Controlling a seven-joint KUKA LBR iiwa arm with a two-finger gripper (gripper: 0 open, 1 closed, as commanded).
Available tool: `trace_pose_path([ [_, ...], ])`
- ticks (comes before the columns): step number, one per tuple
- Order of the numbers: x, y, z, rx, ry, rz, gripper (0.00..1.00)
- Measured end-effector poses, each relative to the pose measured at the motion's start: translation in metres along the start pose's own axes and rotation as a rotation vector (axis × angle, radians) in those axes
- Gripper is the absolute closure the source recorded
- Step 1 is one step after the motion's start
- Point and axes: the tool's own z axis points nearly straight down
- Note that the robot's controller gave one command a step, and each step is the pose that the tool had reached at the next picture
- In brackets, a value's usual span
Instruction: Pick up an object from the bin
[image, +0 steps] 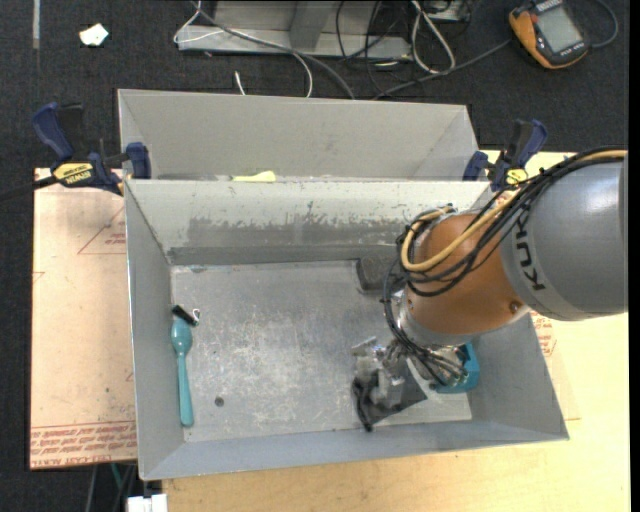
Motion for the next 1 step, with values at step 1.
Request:
trace_pose_path([
  [1,0.0054,0.0014,-0.0672,-0.003,0.007,-0.031,1.0],
])
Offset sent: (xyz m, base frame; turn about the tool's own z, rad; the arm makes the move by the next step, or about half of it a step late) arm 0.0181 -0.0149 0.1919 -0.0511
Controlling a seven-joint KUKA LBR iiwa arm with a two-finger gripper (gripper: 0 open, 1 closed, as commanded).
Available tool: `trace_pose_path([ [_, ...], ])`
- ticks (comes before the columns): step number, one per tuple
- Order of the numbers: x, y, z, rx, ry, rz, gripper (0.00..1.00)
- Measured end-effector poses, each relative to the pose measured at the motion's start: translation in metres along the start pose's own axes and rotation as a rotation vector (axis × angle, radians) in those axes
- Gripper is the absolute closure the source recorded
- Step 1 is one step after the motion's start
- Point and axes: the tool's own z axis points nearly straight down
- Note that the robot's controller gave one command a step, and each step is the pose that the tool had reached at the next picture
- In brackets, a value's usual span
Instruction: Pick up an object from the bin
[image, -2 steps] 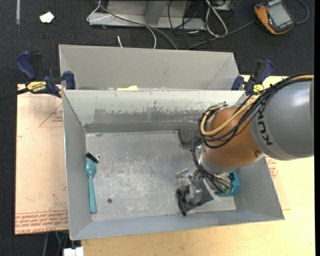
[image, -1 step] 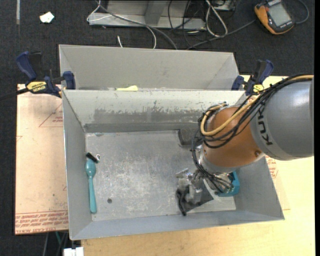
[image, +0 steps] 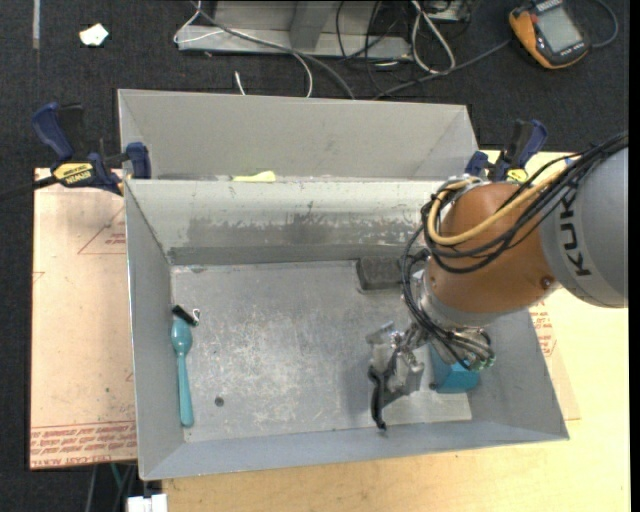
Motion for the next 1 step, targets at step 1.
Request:
trace_pose_path([
  [1,-0.0098,-0.0111,-0.0686,-0.001,0.0,-0.009,1.0],
])
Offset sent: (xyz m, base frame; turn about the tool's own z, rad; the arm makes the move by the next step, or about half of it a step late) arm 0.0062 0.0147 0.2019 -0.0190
